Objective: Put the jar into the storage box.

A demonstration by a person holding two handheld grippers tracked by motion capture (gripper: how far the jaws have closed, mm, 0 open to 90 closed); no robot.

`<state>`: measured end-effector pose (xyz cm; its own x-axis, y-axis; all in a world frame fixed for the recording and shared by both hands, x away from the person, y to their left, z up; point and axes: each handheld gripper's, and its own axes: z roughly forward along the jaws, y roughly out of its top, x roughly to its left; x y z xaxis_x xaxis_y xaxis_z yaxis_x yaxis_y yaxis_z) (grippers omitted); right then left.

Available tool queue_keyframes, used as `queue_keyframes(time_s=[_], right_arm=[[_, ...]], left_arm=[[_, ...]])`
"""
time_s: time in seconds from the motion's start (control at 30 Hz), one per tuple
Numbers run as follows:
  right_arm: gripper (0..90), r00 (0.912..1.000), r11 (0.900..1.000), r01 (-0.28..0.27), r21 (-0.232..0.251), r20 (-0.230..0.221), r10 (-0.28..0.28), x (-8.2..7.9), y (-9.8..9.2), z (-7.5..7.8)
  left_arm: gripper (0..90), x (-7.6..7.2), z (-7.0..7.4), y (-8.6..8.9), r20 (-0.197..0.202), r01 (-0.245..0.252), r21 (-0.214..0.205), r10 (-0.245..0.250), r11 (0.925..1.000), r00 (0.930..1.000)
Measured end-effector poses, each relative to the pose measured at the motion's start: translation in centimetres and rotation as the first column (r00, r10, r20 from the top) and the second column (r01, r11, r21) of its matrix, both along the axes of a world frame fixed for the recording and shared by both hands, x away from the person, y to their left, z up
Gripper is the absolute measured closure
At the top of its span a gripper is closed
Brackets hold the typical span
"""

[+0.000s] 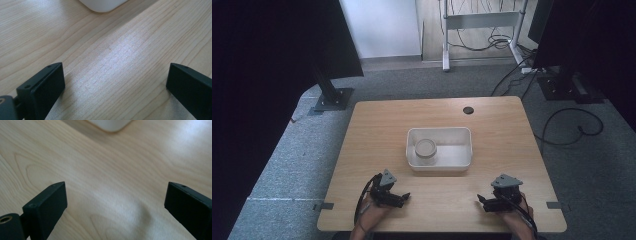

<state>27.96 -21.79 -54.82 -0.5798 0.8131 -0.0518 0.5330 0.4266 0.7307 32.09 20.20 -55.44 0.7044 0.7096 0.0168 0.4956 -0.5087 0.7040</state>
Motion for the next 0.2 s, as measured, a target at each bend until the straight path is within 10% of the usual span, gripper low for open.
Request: queue_keyframes(time_s=[0.2], right_arm=[[4.1, 0.9997, 0.9998, 0.011, -0.015, -0.023, -0.011, -0.44, -0.50, -0.66]], left_arm=[[1.7, 0.00, 0.00, 0.00, 0.000, 0.000, 0.000, 0.000, 1.0000, 1.0000]])
